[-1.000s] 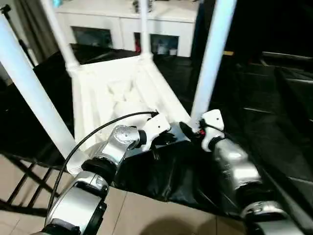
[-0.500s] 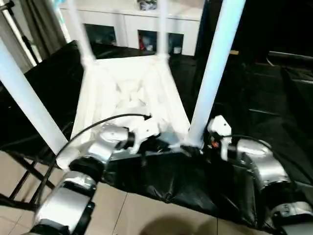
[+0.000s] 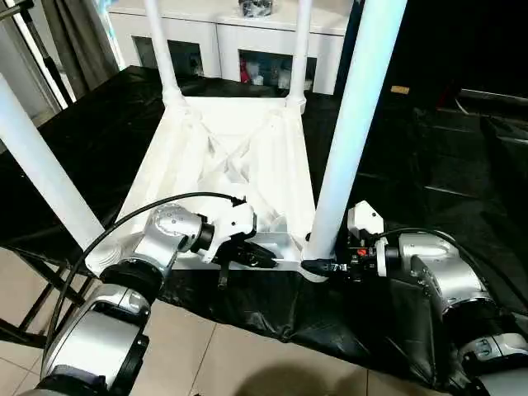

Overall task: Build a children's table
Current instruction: Rotate leg to tighten

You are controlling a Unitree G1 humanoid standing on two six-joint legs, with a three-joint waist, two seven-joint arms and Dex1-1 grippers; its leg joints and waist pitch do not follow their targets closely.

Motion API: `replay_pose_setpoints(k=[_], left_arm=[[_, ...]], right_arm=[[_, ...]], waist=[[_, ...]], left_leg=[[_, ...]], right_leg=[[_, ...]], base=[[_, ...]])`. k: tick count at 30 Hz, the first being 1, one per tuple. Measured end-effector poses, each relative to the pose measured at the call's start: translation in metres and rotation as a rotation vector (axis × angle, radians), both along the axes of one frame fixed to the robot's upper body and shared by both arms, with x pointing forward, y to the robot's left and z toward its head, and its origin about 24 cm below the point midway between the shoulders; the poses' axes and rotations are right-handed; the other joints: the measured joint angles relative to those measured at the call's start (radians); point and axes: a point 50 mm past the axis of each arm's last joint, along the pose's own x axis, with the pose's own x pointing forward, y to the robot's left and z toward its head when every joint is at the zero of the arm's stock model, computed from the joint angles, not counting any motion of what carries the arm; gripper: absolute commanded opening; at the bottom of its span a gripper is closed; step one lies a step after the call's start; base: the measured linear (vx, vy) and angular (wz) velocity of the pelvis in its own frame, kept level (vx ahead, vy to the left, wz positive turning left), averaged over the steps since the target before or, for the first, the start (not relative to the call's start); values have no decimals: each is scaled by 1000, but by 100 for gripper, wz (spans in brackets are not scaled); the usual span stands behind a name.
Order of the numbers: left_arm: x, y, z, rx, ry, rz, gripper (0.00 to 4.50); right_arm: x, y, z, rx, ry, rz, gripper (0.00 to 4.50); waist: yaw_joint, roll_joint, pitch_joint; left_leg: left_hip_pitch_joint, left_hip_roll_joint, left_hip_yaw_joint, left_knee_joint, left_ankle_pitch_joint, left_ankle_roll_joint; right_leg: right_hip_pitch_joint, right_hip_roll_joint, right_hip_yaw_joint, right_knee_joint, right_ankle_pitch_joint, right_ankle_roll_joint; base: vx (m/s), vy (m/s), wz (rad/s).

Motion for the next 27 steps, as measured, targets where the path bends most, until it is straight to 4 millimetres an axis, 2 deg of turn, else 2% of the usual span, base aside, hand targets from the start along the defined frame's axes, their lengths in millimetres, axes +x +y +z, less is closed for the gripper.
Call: replay_pose_setpoints(k=[6,10,16,18,19,21,23,25,27], left_arm=[[11,-8,1,17,-75,144,0],[15,-29,-4,-6,-105,276,0],[14,-47,-7,-33,-129,369,0],[15,-48,-8,-32,-134,374,0],[15,-48,-7,-32,-136,374,0],[15,-48,-7,-32,-139,372,0],[14,-49,-7,-34,-146,364,0],[14,-49,-6,-37,-148,342,0],[13,-48,-5,-36,-153,315,0]], right_arm=[[9,6,-9,39,-45,-266,273],[18,12,-16,62,-74,-570,272],[24,24,-19,65,-103,-823,272],[24,26,-19,60,-118,-844,272],[25,27,-19,60,-122,-848,307],[25,27,-18,62,-125,-848,342],[25,26,-18,65,-131,-834,351],[25,22,-16,57,-138,-788,385],[25,19,-15,51,-141,-738,390]], waist=[[-9,-2,1],[-22,-2,1],[-37,1,-1],[-38,2,-2],[-39,2,-2],[-39,2,-2],[-39,2,-1],[-38,3,-1],[-37,3,-1]], left_leg=[[2,0,0,2,-3,-7],[2,-1,-3,2,-1,-9],[2,-1,-4,1,-1,-9],[2,-1,-4,1,-1,-9],[2,-1,-4,1,-1,-9],[1,-1,-4,1,-1,-9],[1,-1,-4,1,-1,-9],[0,-1,-4,0,-1,-9],[0,-1,-3,-1,-1,-9]], right_leg=[[0,-1,1,6,0,0],[0,-1,1,5,-2,3],[1,-1,1,5,-2,4],[1,-1,1,5,-2,4],[1,-1,1,4,-2,4],[1,-1,1,4,-2,4],[0,-1,1,3,-2,4],[0,-1,1,3,-2,3],[0,-1,1,3,1,-1]], base=[[0,0,0],[0,0,0],[0,0,0],[0,0,0],[0,0,0],[0,0,0],[0,0,0],[0,0,0],[0,0,0]])
